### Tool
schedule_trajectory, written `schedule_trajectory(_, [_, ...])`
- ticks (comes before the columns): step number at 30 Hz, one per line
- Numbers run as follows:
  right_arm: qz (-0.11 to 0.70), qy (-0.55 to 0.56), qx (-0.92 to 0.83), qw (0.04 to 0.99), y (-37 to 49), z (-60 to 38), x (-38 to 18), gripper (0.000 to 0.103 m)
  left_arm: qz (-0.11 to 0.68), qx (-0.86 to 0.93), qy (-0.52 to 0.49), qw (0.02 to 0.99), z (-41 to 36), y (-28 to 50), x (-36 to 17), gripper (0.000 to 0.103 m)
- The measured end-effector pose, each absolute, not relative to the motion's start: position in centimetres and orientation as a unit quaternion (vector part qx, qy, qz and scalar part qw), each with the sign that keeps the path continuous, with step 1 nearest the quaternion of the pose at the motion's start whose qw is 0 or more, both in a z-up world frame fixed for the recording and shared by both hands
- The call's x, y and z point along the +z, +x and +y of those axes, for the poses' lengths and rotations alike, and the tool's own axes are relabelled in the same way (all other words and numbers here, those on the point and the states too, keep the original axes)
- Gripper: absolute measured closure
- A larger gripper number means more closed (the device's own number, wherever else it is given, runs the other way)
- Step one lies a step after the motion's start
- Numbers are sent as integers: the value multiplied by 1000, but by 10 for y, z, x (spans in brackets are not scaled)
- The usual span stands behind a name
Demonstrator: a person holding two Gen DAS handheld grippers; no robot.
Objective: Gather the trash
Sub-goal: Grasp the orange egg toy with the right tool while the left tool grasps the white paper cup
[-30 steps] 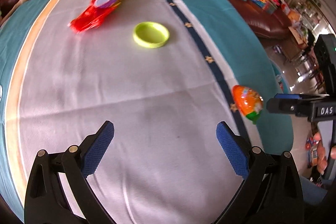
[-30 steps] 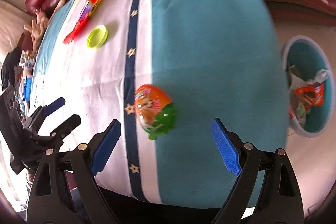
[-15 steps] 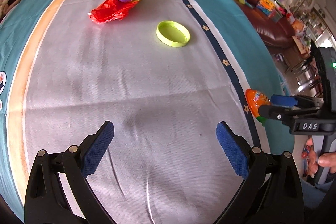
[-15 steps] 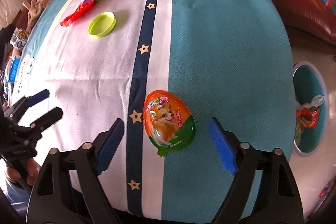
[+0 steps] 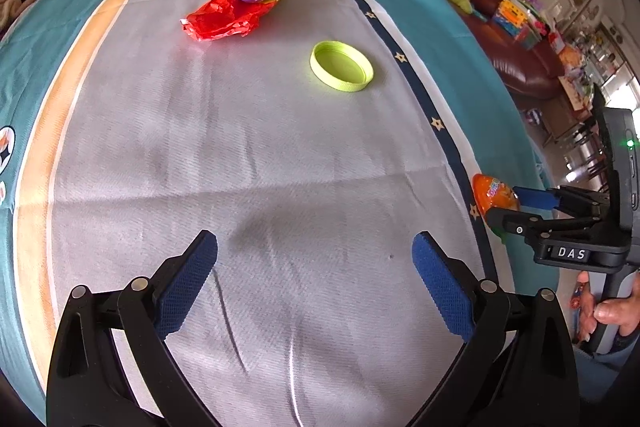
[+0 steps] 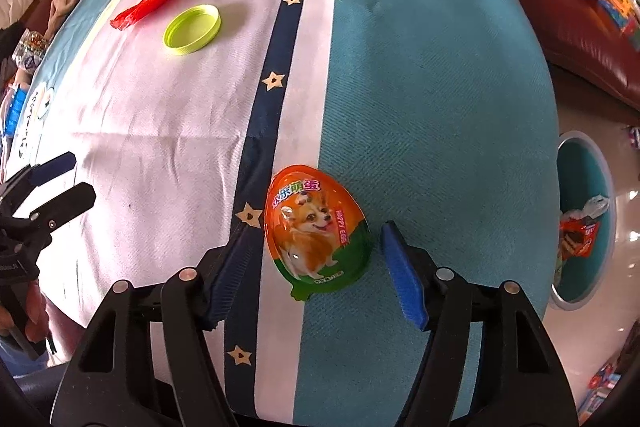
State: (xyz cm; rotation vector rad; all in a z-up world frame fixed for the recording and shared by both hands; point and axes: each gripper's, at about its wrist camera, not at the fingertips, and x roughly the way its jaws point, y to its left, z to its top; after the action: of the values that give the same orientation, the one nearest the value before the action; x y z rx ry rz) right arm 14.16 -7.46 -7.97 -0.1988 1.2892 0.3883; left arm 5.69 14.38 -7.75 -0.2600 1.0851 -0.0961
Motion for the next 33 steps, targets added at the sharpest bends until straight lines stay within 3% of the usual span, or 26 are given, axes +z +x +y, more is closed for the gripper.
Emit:
schedule_trajectory(4, [583,-119,176,784,141,-68,-81,43,515,-41,-128,847,148,58,-78,5])
schedule_trajectory(6, [570,-136,176,791,139,-65,-80,54,516,-39,-129,846,150,59,-79,5])
schedule_trajectory(9, [557,-164,179,794,134,-60,-77,55,518,-39,-129,845,151,61,-80,5])
schedule_trajectory(19, [571,-83,211,789,177,-58,-48,55,504,-42,-103,857,163,95,-55,5])
schedule_trajectory(31, [575,-18,240,782,257,-35,-29,55,470,-25,-68,880,201,206,-20,5])
schedule_trajectory(33, [578,-4,242,779,266,-34,-32,55,474,-22,-63,878,203,227,-24,18])
